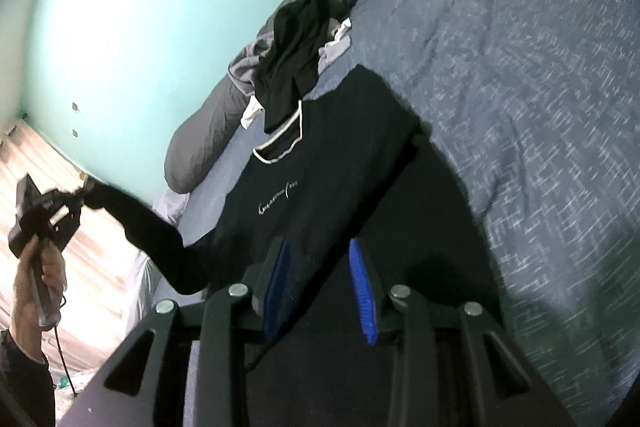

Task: Fold clothes
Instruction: 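Lift the sleeve with the left tool and carry it across the body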

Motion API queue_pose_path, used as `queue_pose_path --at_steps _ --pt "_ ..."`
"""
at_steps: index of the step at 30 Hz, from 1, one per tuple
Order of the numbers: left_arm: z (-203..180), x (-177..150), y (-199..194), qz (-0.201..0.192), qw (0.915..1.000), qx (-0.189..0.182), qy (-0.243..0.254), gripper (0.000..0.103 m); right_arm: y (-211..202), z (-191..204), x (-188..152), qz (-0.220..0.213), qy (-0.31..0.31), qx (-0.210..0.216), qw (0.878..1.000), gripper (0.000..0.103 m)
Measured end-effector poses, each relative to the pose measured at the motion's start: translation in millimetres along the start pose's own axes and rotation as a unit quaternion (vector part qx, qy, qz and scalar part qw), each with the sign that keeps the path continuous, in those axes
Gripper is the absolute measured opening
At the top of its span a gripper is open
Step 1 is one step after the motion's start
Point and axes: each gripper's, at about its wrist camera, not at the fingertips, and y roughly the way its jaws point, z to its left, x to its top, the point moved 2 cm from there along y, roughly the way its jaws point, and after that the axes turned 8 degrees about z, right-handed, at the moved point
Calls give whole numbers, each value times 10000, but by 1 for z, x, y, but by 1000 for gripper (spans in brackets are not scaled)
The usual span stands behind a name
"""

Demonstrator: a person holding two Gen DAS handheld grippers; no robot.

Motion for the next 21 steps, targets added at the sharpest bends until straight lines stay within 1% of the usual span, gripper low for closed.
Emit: queue_pose_path --at_steps 1,4,6,9,13,17,21 --pt "-17 -2 6 42 9999 -75 147 5 -3 -1 1 -24 6 7 10000 33" --pt "-66 -23 31 395 9970 -239 626 5 -13 -4 4 -95 22 26 9999 33" --pt "-93 -47 54 717 9924 -329 943 5 -19 -7 5 -135 50 26 9999 33" --pt "-117 -89 90 1172 9841 -338 1292 5 -26 -16 6 -170 174 20 9997 34" --pt "-125 -142 132 1649 9743 -175 1525 5 -31 -26 6 -164 304 22 9994 34" --pt "-117 -174 158 1880 9709 -60 1484 5 -30 -30 4 -74 329 28 9994 34" --pt "-115 -188 168 1949 9689 -1 1523 6 -24 -31 2 68 323 38 9994 34"
